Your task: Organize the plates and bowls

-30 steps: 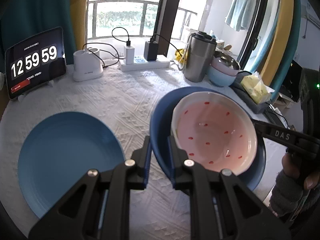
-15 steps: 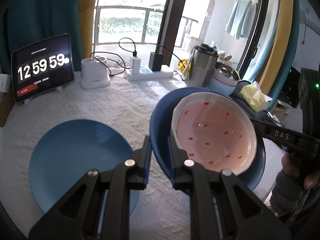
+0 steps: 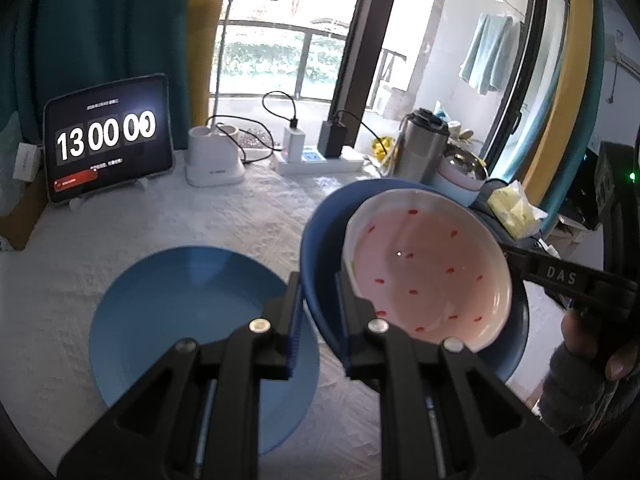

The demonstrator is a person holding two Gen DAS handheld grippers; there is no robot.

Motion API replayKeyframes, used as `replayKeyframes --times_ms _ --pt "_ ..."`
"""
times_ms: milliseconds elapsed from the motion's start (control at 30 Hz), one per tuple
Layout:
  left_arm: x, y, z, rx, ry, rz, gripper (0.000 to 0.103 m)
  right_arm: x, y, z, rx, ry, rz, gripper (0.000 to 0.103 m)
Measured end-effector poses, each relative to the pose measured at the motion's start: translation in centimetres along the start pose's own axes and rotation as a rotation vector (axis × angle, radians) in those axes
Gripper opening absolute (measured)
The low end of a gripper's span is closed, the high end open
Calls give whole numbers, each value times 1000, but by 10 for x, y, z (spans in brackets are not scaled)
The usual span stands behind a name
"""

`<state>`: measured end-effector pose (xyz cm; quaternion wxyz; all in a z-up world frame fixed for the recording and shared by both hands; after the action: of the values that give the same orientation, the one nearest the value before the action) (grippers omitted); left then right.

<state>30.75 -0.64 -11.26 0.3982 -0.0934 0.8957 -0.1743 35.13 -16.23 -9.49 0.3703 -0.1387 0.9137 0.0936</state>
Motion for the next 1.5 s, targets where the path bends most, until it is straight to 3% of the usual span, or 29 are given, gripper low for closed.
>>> replayKeyframes --times_ms 733,1500 --pt "-19 55 -21 -34 -59 -77 15 -18 56 20 -40 11 -64 8" --pt "-24 121 -30 -116 -76 -149 15 -19 115 63 -114 69 -112 8"
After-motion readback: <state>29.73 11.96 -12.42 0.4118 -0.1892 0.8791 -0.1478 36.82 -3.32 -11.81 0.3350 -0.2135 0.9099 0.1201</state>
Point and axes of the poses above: each gripper's, at about its wrist camera, not at the fingertips, and z roughly the way its jaws point, y to its left, x to its underside, the point moved 10 cm from there along z, roughly the way its jaws point, and after that the axes turned 13 degrees about -z, right-handed, at the moved point
